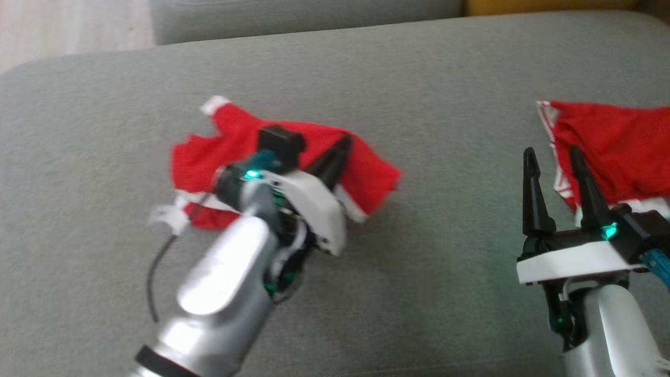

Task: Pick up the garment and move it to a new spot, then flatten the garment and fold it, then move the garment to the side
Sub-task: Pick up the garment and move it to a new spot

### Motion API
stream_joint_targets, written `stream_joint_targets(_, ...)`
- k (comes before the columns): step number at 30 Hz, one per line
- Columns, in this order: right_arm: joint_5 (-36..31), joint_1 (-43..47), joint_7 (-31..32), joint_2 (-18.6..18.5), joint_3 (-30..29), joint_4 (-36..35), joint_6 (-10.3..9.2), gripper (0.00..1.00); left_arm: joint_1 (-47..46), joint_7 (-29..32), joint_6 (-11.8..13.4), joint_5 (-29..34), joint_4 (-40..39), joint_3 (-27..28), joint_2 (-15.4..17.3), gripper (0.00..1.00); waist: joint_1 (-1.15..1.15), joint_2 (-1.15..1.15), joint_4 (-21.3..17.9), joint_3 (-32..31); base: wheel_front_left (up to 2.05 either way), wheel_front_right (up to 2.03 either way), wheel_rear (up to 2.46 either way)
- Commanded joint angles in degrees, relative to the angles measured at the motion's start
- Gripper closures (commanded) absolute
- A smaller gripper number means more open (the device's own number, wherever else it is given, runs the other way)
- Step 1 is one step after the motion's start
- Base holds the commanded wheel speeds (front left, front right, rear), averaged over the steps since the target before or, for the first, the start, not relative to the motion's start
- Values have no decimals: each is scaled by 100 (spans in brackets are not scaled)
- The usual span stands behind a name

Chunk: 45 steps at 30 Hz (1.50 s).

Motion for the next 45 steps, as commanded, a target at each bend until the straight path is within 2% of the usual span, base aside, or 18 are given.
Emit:
stream_joint_targets(1,43,-263,-71,0,163,-146,-5,0,-315,-56,150,-137,-326,7,63,100,0,0,-164,45,0,0,0)
stream_joint_targets(6,132,-338,-159,0,232,-17,-5,0,-666,-314,869,-711,-608,-683,62,100,0,0,-429,102,0,0,0)
stream_joint_targets(8,150,-370,-189,0,265,21,-5,0,-810,-370,1051,-884,-537,-962,62,100,0,0,-487,130,0,0,0)
stream_joint_targets(9,155,-383,-203,0,273,39,-5,0,-870,-394,1106,-956,-477,-1107,62,41,0,0,-499,141,0,0,0)
stream_joint_targets(10,159,-395,-214,0,279,55,-5,0,-914,-421,1148,-1055,-417,-1229,62,0,0,0,-508,155,0,0,0)
stream_joint_targets(14,173,-430,-252,0,261,102,-5,0,-1077,-688,1288,-1308,-75,-1456,62,0,0,0,-460,188,0,0,0)
stream_joint_targets(20,133,-398,-264,0,218,139,-5,0,-1203,-1282,1267,-1450,395,-1221,83,0,0,0,-226,95,0,0,0)
stream_joint_targets(23,89,-290,-246,0,180,147,-5,0,-1154,-1599,1173,-1488,505,-944,303,0,0,0,-28,-32,0,0,0)
stream_joint_targets(27,48,-69,-195,0,89,171,-5,0,-824,-1774,1051,-1415,334,-548,772,0,0,0,255,-244,0,0,0)
stream_joint_targets(31,41,191,-152,0,34,193,-5,0,-141,-1795,908,-1221,-257,-11,1191,0,0,0,518,-444,0,0,0)
stream_joint_targets(35,83,412,-143,0,-5,205,-5,0,807,-1797,763,-863,-836,409,1426,0,0,0,680,-611,0,0,0)
stream_joint_targets(39,177,595,-131,0,-3,231,-5,0,1742,-1798,615,-551,-1296,821,1388,0,0,0,730,-712,0,0,0)
stream_joint_targets(42,224,682,-128,0,5,231,-5,0,2187,-1798,488,-350,-1542,1222,1203,0,0,0,725,-737,0,0,0)
stream_joint_targets(45,239,715,-112,0,-4,223,-5,0,2400,-1798,238,-140,-1645,1484,1007,0,0,0,707,-738,0,0,0)
